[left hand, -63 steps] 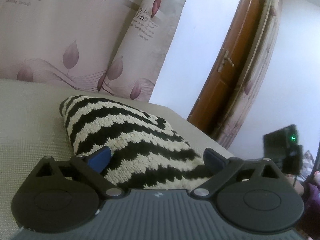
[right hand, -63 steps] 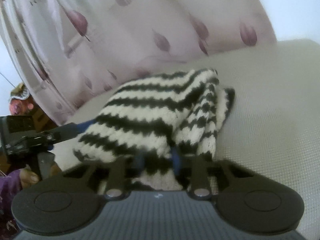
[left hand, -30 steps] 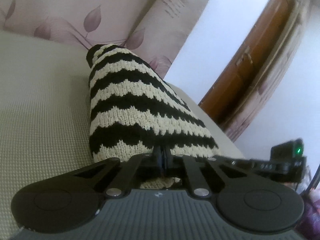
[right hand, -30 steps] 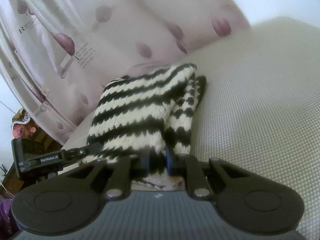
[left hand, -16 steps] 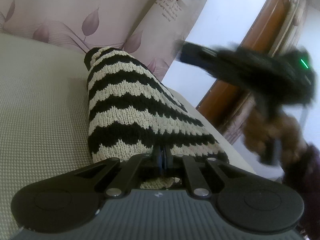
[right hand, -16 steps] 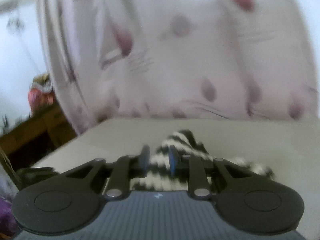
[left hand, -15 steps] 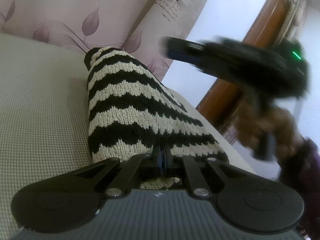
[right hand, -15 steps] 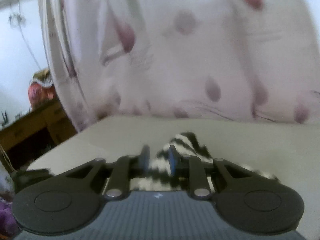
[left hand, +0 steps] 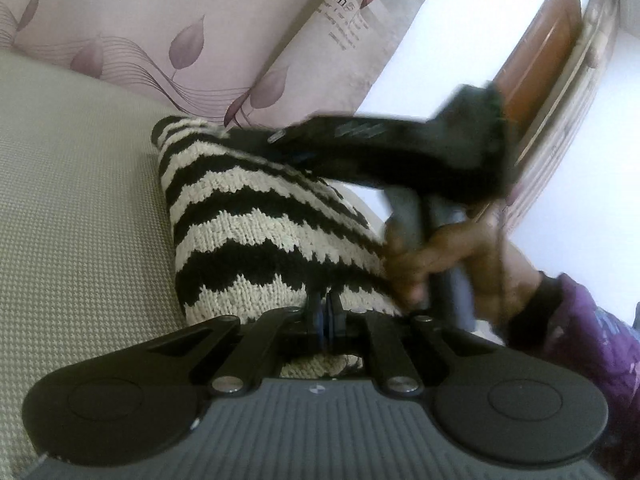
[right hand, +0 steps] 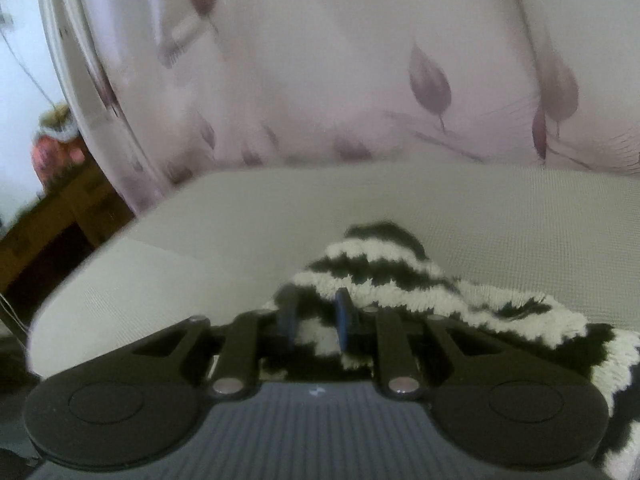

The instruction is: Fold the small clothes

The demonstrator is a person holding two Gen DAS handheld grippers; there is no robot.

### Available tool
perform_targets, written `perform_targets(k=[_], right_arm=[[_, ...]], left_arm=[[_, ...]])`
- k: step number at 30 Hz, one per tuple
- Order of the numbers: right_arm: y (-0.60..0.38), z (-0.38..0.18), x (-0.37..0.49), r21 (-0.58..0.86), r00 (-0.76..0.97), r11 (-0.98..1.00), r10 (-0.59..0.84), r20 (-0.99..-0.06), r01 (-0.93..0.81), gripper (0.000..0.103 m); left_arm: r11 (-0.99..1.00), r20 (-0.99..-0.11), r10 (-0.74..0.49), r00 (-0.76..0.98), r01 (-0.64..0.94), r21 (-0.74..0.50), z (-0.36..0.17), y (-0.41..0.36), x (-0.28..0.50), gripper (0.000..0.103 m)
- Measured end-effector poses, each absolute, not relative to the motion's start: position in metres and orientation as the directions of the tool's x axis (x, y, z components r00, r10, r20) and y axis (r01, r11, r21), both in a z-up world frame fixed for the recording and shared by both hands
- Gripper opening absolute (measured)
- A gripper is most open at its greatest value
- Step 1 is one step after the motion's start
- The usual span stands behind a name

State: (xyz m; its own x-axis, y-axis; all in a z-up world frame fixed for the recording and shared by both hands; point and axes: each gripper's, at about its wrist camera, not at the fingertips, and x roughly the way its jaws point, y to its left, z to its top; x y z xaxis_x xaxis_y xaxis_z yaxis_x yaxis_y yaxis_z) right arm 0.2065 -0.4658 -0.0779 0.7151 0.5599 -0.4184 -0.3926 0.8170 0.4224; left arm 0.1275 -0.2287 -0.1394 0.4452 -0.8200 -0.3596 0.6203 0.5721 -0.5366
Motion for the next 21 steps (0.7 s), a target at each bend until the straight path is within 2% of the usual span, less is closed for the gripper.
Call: perform_targets(k=[2,4,6,8,10,13,17,19,21], right_arm=[[-0.480,-0.067,0.197,0.444,0.755,0.819,0.538,-0.375,-0.363,0.024],[-0.500,-0.063,0.187,0.433,0.786,0.842,0.492,-0.376,-0.320,0.024],[-0.516,-0.073,0.186,0.431,0.781,0.870,0.437,-0.446,-0.240,0.024],[-0.517,-0.098,0.190,0.369,0.741,0.905,0.396,-0.543,-0.213,0.023],[-0.524,-0.110,0.185,0.411,0.769,0.883,0.421,-0.481,-0.226,0.023],[-0.533,-0.104,0.184,0.461,0.777,0.863,0.432,-0.457,-0.208,0.024],[-0.548,-0.091,0.166,0.450,0.847,0.876,0.367,-0.384,-0.176,0.026],[-0.551,-0.093,0.169,0.421,0.853,0.898,0.315,-0.415,-0.127,0.026],[-0.550,-0.109,0.181,0.363,0.814,0.927,0.280,-0.509,-0.092,0.026]], left_arm=[[0.573,-0.360,-0.820,0.446,0.621,-0.535,-0.139,-0.229,0.126,0.013],[0.571,-0.359,-0.821,0.444,0.619,-0.539,-0.140,-0.228,0.128,0.013],[0.569,-0.357,-0.822,0.443,0.617,-0.545,-0.140,-0.231,0.135,0.013],[0.567,-0.357,-0.824,0.441,0.617,-0.546,-0.140,-0.230,0.135,0.013],[0.571,-0.360,-0.821,0.444,0.620,-0.538,-0.139,-0.231,0.134,0.013],[0.575,-0.363,-0.818,0.446,0.621,-0.532,-0.138,-0.231,0.134,0.013],[0.576,-0.363,-0.817,0.448,0.622,-0.530,-0.139,-0.232,0.134,0.013],[0.578,-0.364,-0.816,0.449,0.623,-0.527,-0.137,-0.233,0.133,0.013],[0.578,-0.365,-0.816,0.448,0.624,-0.526,-0.137,-0.234,0.131,0.013]])
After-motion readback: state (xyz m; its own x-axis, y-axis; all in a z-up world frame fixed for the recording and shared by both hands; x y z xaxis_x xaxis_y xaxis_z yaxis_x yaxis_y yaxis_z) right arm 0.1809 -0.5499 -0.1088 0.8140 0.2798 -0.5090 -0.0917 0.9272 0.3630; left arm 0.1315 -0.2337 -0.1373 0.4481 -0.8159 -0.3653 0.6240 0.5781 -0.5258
